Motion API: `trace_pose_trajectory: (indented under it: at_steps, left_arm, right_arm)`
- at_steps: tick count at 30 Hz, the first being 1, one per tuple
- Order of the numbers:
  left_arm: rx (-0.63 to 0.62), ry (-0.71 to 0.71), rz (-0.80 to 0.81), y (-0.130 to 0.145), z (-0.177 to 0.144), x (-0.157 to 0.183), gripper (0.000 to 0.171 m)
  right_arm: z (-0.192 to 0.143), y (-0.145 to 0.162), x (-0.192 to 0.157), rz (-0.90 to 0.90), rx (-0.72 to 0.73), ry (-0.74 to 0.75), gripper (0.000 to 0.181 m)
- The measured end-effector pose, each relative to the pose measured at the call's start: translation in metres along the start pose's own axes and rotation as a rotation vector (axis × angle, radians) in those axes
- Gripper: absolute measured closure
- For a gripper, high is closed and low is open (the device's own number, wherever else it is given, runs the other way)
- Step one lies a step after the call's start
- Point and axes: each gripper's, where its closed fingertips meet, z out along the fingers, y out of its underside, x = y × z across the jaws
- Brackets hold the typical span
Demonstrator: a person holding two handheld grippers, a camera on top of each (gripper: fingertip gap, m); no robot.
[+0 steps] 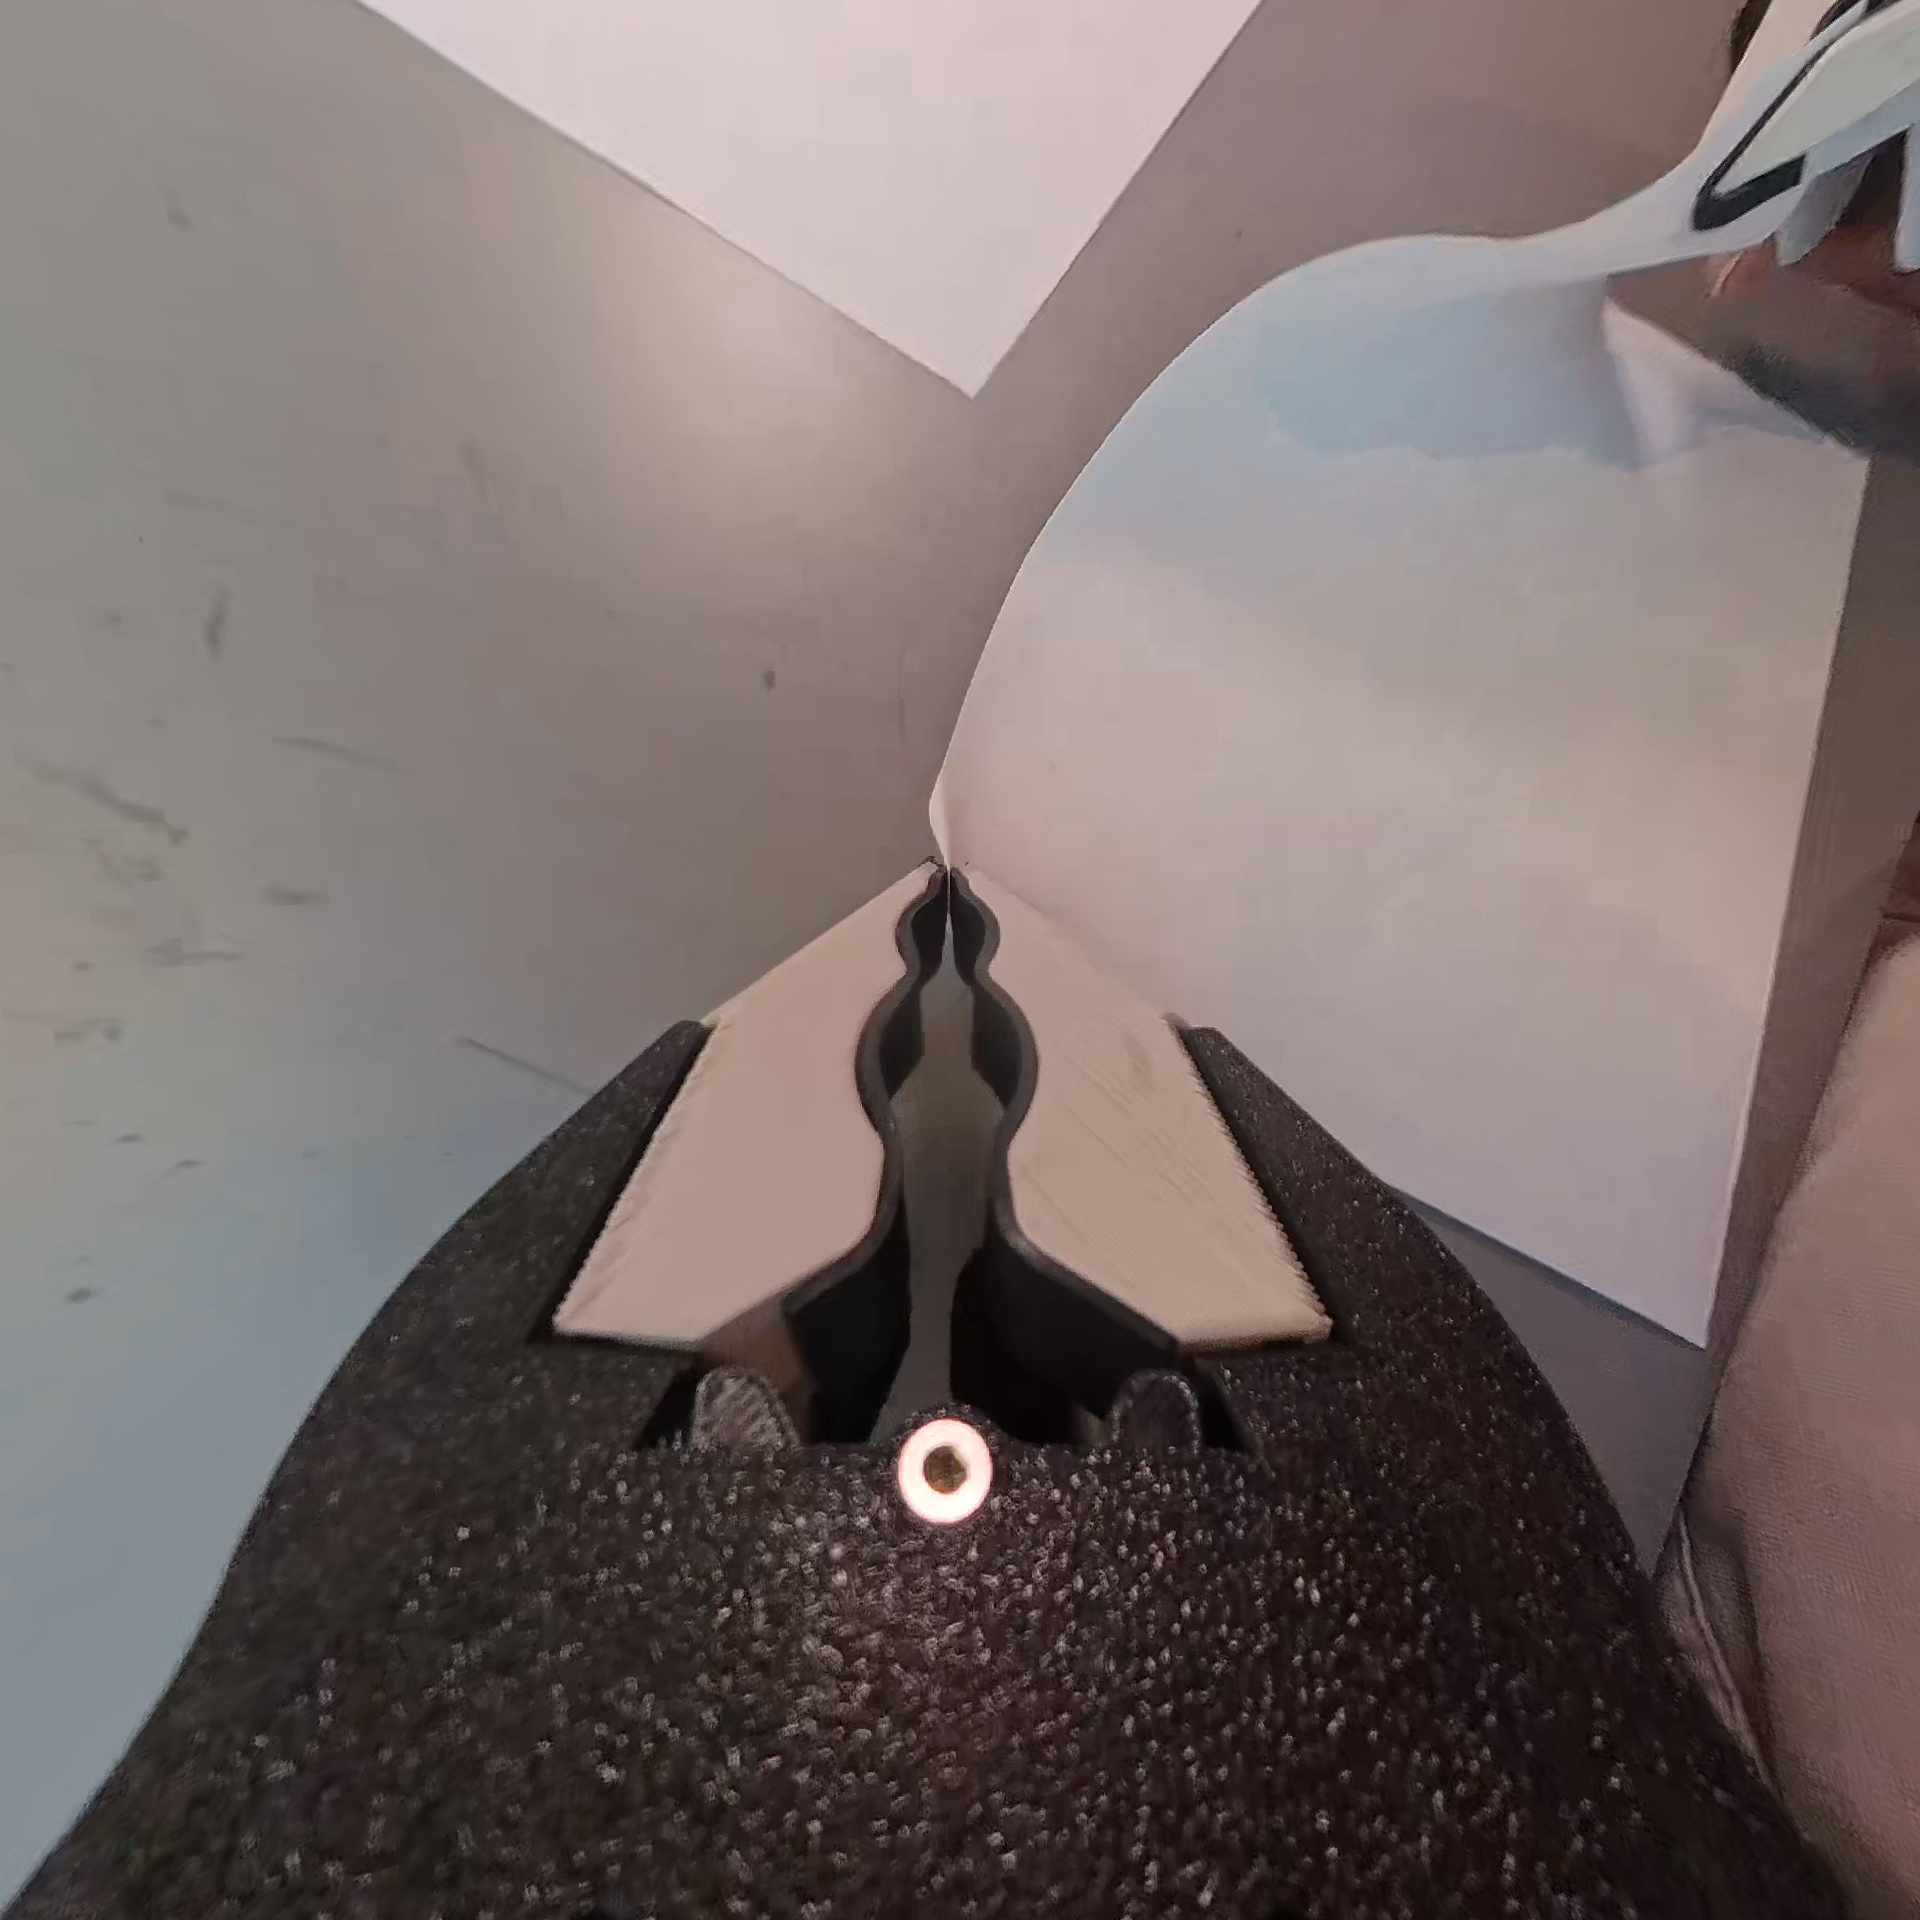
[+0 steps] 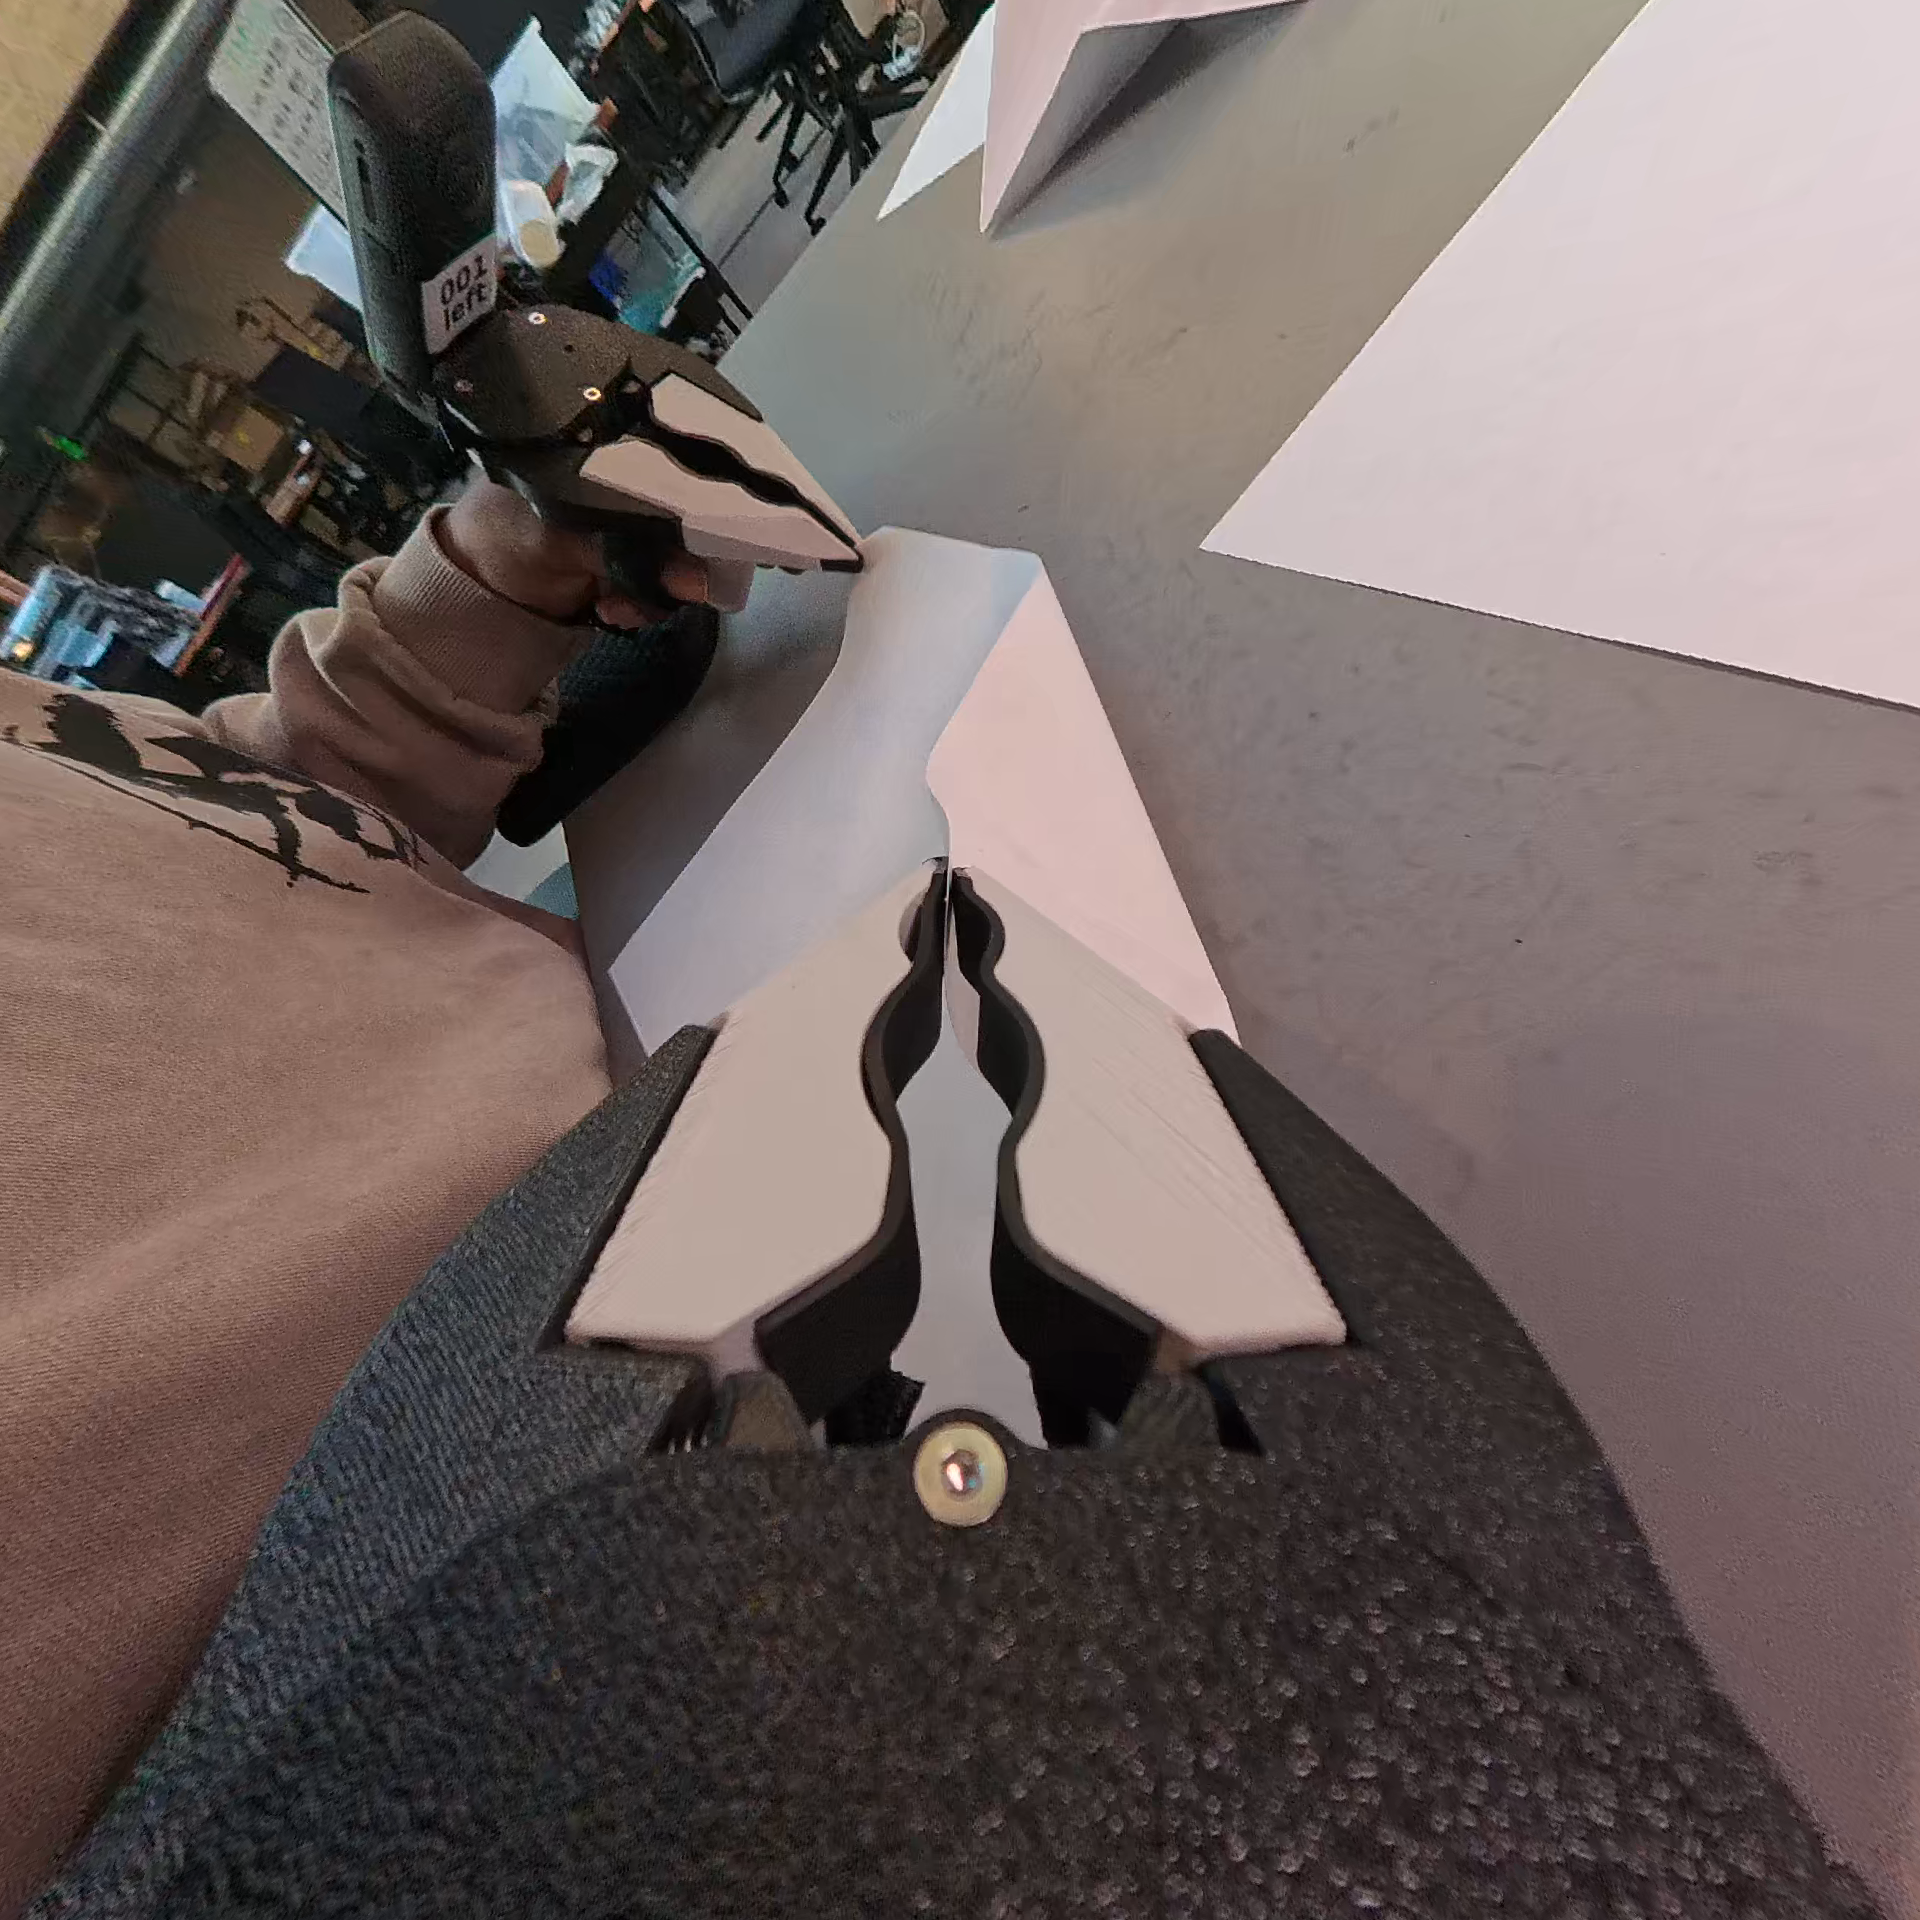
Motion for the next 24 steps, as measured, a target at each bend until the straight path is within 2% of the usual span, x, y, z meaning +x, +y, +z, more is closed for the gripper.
trace_pose_trajectory:
  at_steps: [3,5,7,10,14,18,22,24]
  left_arm:
    - [0.023,0.007,-0.008,-0.012,-0.024,-0.027,0.171]
    - [0.079,0.05,-0.085,-0.02,-0.037,-0.042,0.171]
    - [0.067,0.154,-0.169,-0.012,-0.041,-0.041,0.166]
    - [0.015,0.169,-0.211,0.014,-0.038,-0.052,0.16]
    - [0.025,0.272,-0.326,0.023,-0.034,-0.052,0.143]
    - [0.033,0.302,-0.29,0.013,-0.028,-0.053,0.125]
    - [0.061,0.489,-0.271,0.002,-0.025,-0.036,0.12]
    - [0.108,0.647,-0.276,-0.008,-0.034,-0.02,0.127]
  right_arm:
    - [0.006,-0.005,-0.009,0.044,0.039,-0.039,0.181]
    - [0.017,-0.007,-0.019,0.074,0.054,-0.076,0.181]
    - [0.028,0.001,-0.019,0.026,0.009,-0.045,0.181]
    - [0.029,-0.001,-0.011,-0.022,0.002,-0.008,0.181]
    - [0.029,-0.007,-0.011,-0.216,-0.018,-0.024,0.181]
    - [0.028,-0.015,-0.029,-0.457,0.002,-0.132,0.181]
    - [0.019,-0.027,-0.047,-0.53,0.088,-0.277,0.181]
    - [0.02,-0.026,-0.04,-0.535,0.062,-0.254,0.181]
